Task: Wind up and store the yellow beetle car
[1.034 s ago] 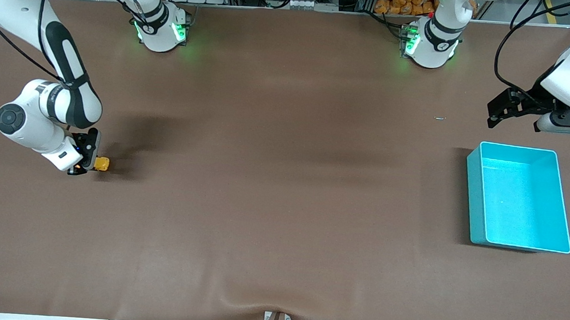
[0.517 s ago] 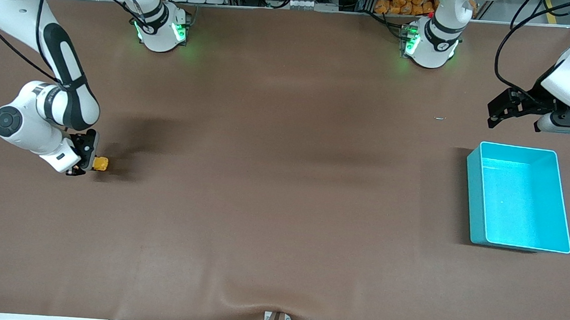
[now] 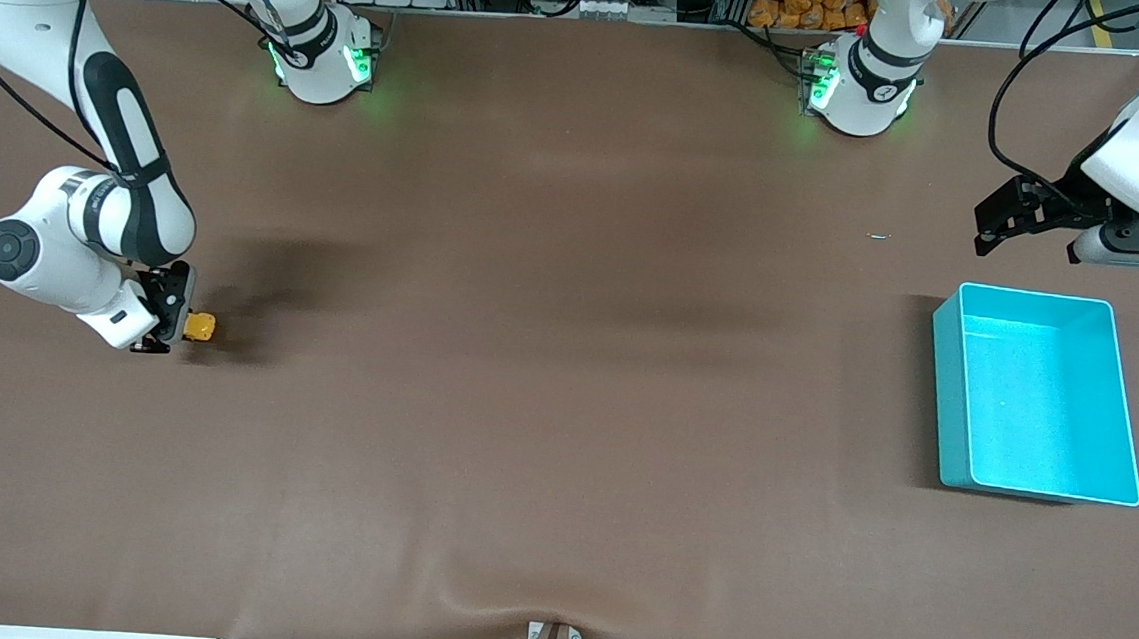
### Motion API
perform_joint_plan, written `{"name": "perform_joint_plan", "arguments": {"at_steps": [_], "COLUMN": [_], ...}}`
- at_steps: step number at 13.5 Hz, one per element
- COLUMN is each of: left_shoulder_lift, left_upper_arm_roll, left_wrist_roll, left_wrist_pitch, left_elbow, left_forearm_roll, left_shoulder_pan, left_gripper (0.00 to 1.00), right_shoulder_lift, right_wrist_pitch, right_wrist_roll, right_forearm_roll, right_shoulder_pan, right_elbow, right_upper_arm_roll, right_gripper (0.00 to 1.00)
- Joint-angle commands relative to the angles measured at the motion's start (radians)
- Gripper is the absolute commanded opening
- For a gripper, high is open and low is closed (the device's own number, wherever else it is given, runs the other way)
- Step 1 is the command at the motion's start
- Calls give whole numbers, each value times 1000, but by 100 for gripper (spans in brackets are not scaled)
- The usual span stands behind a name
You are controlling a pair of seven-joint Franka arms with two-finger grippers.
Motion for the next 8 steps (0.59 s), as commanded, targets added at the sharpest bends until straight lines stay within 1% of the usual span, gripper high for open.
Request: {"name": "perform_joint_plan", "arguments": {"at_steps": [1, 4, 8], "left_shoulder_lift": [8, 8, 8], "left_upper_arm_roll": [-3, -3, -3], "left_wrist_roll": [-4, -4, -4], "left_wrist_pitch": [-16, -16, -16], "left_elbow": [23, 23, 23], "left_forearm_roll": [-19, -19, -19], "left_shoulder_pan": [6, 6, 7], "left_gripper": [100, 100, 100], "right_shoulder_lift": [65, 71, 68], "right_wrist_pitch": [-104, -189, -218], "right_wrist_roll": [-4, -7, -11], "right_forearm_roll": [9, 9, 9], "right_shoulder_pan": [-23, -23, -38], "right_elbow": [113, 190, 212], "right_upper_arm_roll": [10, 8, 8], "right_gripper": [65, 66, 66]}}
